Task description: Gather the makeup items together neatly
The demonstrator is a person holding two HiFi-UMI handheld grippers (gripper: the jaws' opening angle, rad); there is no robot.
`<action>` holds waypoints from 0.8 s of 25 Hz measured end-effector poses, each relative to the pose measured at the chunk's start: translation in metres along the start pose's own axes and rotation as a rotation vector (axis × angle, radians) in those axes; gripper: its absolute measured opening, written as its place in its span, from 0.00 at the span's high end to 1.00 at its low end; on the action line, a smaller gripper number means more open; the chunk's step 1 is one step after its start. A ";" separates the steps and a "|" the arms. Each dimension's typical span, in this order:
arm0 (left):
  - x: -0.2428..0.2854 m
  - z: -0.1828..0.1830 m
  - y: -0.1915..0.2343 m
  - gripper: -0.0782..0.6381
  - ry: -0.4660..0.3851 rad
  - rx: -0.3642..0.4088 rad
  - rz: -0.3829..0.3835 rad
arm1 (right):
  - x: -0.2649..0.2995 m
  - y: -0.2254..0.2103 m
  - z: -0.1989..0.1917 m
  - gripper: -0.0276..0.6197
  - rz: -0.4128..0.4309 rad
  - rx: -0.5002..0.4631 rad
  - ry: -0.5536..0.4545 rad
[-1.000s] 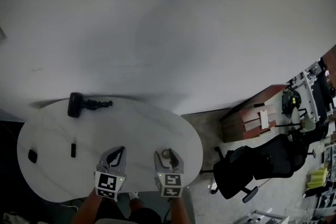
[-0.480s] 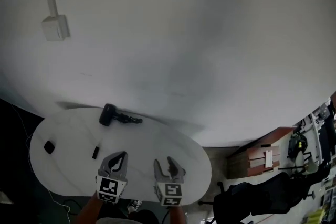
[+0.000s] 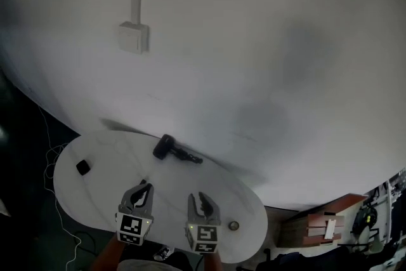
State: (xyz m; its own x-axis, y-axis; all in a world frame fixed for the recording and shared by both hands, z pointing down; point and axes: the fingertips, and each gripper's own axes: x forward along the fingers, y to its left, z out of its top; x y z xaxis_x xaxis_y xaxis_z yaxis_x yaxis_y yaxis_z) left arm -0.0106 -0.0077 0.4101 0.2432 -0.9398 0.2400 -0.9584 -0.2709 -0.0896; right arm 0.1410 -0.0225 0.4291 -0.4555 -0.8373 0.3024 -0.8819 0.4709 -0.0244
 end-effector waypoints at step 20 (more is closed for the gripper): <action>-0.034 -0.012 0.052 0.88 0.011 -0.014 0.056 | 0.019 0.060 0.012 0.95 0.056 -0.033 -0.017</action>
State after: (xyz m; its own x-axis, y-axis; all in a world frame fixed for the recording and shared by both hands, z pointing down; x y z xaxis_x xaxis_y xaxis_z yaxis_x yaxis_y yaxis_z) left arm -0.0708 0.0130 0.4092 0.1871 -0.9512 0.2452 -0.9726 -0.2144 -0.0896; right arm 0.0775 -0.0134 0.4216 -0.5059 -0.8141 0.2852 -0.8507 0.5256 -0.0087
